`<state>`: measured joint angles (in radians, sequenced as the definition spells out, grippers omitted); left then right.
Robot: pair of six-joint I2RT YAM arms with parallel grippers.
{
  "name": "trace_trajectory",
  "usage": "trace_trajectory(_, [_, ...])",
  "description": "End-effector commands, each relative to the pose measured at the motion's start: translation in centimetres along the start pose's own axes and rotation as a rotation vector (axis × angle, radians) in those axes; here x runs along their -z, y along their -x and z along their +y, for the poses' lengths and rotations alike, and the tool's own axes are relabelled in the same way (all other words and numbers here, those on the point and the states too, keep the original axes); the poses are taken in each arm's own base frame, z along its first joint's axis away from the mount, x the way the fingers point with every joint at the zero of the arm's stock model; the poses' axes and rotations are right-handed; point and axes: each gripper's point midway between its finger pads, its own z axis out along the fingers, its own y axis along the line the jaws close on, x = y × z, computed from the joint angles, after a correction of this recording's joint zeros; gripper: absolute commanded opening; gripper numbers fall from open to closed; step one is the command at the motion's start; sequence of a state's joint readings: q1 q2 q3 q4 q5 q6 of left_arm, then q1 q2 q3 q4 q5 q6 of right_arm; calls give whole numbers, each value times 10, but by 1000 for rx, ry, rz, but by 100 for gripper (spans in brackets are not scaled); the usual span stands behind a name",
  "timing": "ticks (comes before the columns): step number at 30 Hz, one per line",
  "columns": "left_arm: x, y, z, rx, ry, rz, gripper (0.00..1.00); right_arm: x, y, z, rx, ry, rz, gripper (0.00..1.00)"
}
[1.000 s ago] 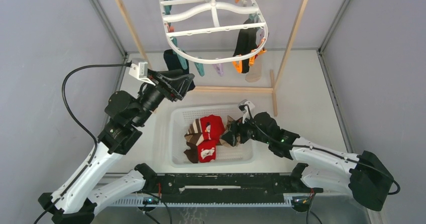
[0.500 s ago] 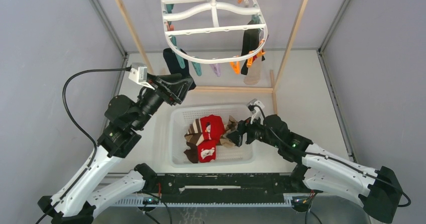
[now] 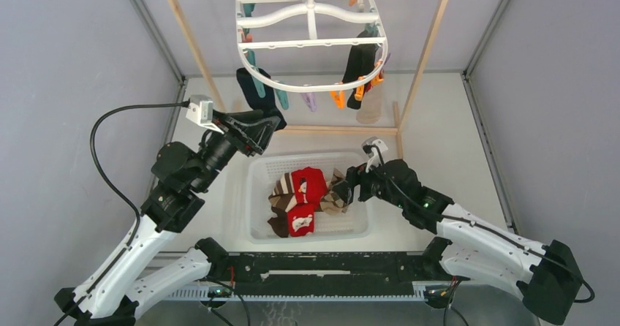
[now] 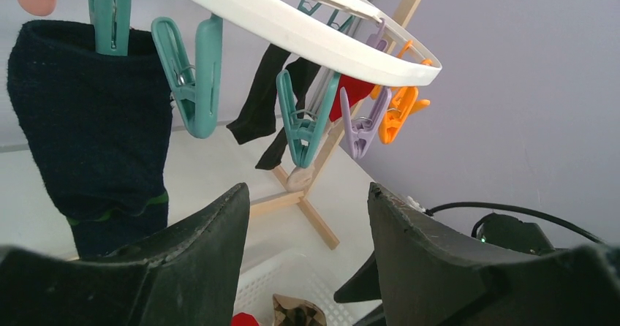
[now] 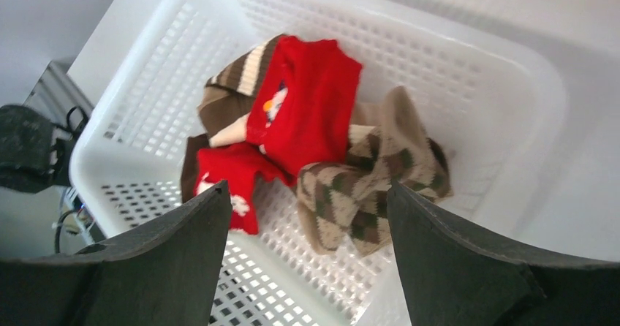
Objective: Remove the socks clipped to the hanger
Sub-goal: Place the sock in the bin, then remove the sock from the hanger.
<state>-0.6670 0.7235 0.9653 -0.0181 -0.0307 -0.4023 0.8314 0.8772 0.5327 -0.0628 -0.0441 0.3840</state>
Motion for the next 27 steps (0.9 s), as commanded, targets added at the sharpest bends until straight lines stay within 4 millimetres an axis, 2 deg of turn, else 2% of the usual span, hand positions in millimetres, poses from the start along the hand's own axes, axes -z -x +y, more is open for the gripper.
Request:
trace_trajectory(1, [1,2,3,6,11,-24,65,0,36,-10,-10,-26,-92,84])
trace_trajectory(7, [2,0,6,6,20,-21,65,2,53,-46,-72,-109,-140,85])
trace_trajectory(13, [2,-2,5,9,16,-16,65,3,90,-74,-104,-140,-266,86])
trace_trajectory(16, [2,-1,5,7,16,-20,66,2,102,-84,-117,-140,-304,86])
trace_trajectory(17, [3,-6,8,6,26,1,66,1,106,-87,-117,-137,-318,86])
trace_trajectory(21, [5,-9,10,2,35,11,75,-2,119,-101,-110,-160,-358,87])
trace_trajectory(26, [7,-14,13,0,43,20,81,-2,140,-122,-96,-201,-439,89])
trace_trajectory(27, [7,-16,14,1,46,25,86,-2,145,-125,-88,-199,-456,89])
